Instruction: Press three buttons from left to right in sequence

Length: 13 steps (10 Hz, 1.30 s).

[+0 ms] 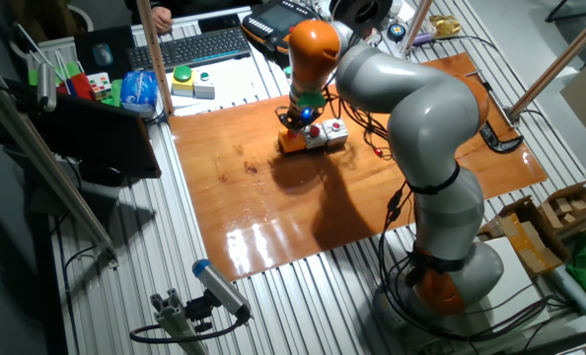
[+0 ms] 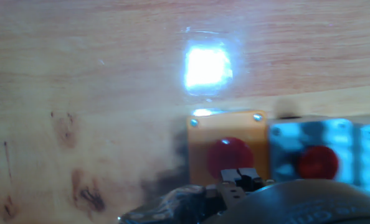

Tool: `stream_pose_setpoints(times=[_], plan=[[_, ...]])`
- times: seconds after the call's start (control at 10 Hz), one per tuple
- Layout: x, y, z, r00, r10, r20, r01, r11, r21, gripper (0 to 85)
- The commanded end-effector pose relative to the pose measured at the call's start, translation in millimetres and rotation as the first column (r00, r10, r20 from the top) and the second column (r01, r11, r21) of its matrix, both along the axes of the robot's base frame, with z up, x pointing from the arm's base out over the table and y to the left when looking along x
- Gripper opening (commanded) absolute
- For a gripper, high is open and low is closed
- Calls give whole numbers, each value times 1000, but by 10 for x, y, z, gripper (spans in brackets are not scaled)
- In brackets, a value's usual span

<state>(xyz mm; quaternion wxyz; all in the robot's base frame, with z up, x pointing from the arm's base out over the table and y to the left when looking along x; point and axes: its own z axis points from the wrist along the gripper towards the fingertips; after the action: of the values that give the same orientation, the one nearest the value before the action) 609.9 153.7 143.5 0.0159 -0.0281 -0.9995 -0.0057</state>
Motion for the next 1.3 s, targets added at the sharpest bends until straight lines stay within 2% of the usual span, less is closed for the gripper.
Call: stream_pose_setpoints(times=[0.0, 0.1, 0.2, 0.5, 0.7, 1.0, 1.2], plan=[[-48, -87, 118, 1000, 16, -2, -16, 1000, -21, 7], [-129, -224, 193, 999, 40, 3, -40, 998, -47, 7], [-206, -413, 280, 997, 71, 2, -71, 996, -47, 7], [-286, -842, 522, 989, 147, -26, -149, 988, -50, 7], [-340, -1050, 640, 983, 177, -39, -179, 983, -51, 7], [-418, -1219, 717, 977, 212, -27, -213, 975, -58, 7], [-408, -1194, 716, 978, 206, -23, -207, 977, -50, 7]])
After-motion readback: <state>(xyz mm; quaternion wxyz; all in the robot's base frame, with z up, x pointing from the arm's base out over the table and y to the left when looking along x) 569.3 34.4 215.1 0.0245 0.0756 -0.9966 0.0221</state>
